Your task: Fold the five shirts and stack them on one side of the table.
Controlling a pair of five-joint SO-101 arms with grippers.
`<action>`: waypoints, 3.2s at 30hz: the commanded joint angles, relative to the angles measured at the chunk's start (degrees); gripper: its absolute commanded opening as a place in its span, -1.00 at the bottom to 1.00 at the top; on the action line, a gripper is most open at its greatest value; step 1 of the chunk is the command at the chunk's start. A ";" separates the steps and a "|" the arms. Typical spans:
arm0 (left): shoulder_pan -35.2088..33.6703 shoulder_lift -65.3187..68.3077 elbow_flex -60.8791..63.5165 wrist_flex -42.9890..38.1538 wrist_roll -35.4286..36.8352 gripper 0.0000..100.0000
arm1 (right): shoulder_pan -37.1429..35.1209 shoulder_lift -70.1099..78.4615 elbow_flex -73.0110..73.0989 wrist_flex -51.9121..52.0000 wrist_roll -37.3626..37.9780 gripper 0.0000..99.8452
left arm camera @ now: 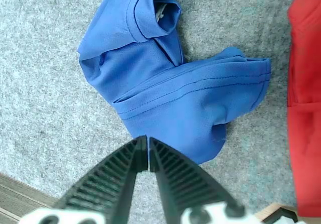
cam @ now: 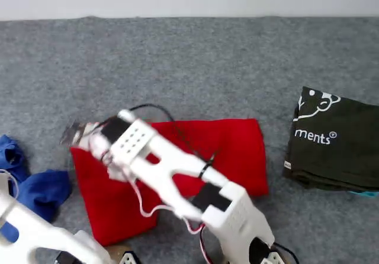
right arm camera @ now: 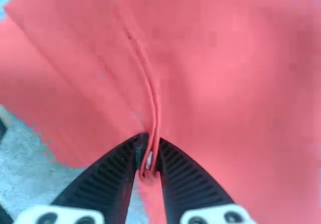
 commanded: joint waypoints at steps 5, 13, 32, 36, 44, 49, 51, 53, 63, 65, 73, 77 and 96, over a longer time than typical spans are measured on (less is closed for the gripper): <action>0.18 -1.76 -0.84 0.26 0.00 -0.97 | 6.99 3.03 -3.16 -0.22 0.53 -0.98; 0.26 -1.76 -0.84 0.26 0.00 -0.97 | 5.67 4.79 -6.24 2.77 -1.14 -0.70; 0.26 -1.76 -0.84 0.26 -0.09 -0.97 | -6.20 7.60 -17.05 1.45 -1.41 -0.76; 0.26 -1.76 -0.92 0.53 -0.09 -0.97 | -6.46 12.88 -17.23 -4.35 -1.41 -0.94; 0.18 -1.76 -1.01 0.53 -0.18 -0.97 | 0.57 17.71 -18.99 -16.31 6.07 -0.98; 0.18 -1.76 -0.92 0.44 -0.18 -0.97 | 3.56 18.15 -26.20 -16.75 6.07 -0.98; 0.18 -1.76 -0.92 0.35 -0.18 -0.97 | 4.09 18.33 -27.16 -16.84 6.07 -0.98; 0.18 -1.76 -0.92 0.35 -0.18 -0.97 | 4.18 18.24 -27.16 -16.22 5.98 -0.98; 0.18 -1.76 -0.92 0.26 -0.26 -0.97 | 2.68 13.76 -28.13 -2.77 2.90 -0.98; 0.18 -1.76 -0.92 0.18 -0.26 -0.97 | 2.68 13.58 -28.13 -0.22 1.49 -0.98; 0.18 -1.76 -0.92 0.35 -0.26 -0.97 | 5.85 11.74 -30.15 4.18 0.97 -0.97; 0.18 -1.76 -0.92 0.26 -0.26 -0.97 | 5.49 9.36 -33.23 4.26 0.97 -0.92; 0.18 -1.76 -0.92 0.26 -0.35 -0.97 | 4.70 10.51 -27.43 11.82 -6.59 -0.99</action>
